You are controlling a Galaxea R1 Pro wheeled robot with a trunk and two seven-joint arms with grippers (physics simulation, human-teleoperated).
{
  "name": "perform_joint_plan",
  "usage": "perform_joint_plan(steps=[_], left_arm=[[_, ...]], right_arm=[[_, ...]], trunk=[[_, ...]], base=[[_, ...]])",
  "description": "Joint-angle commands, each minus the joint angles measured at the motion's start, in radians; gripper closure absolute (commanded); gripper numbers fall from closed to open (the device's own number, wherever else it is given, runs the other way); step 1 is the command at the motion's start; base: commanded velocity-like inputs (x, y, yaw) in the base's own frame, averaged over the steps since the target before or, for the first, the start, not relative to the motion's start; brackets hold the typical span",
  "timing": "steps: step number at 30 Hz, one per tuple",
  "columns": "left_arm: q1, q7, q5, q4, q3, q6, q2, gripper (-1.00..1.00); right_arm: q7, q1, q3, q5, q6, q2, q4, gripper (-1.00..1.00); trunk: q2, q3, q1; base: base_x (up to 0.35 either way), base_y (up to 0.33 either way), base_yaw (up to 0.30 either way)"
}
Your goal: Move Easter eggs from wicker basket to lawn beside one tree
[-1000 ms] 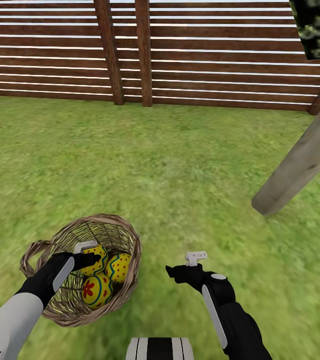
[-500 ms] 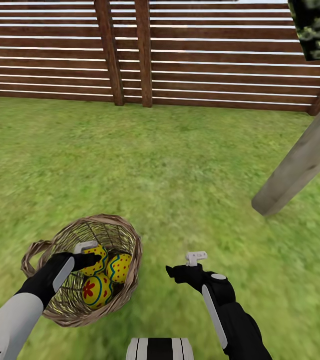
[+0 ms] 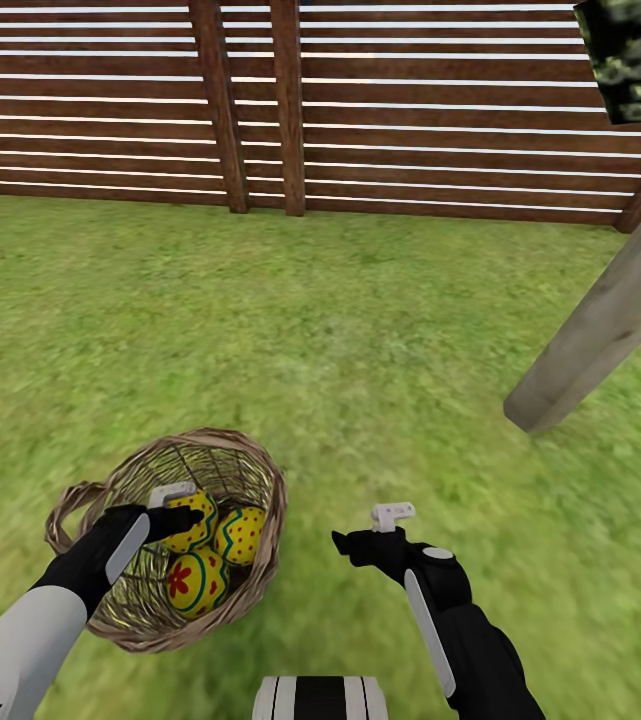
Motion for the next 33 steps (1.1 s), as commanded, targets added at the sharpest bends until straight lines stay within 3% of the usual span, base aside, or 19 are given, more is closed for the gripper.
perform_joint_plan(steps=[1,23,33], left_arm=[[0.000,-0.001,0.004,-0.001,-0.005,0.004,0.001,1.00],[-0.001,-0.004,0.004,-0.001,-0.005,0.008,0.001,1.00],[-0.001,-0.004,0.004,-0.001,-0.007,0.008,0.001,1.00]], right_arm=[[0.002,0.000,-0.001,-0.002,0.005,0.000,-0.001,-1.00],[0.003,0.000,-0.001,-0.002,0.005,0.000,-0.003,-1.00],[0.003,0.000,-0.001,-0.002,0.005,0.000,-0.007,-1.00]], trunk=[[0.000,-0.001,0.000],[0.000,0.011,-0.002],[0.002,0.030,-0.004]], base=[[0.000,0.000,0.000],[-0.003,0.000,0.000],[0.000,0.000,0.000]])
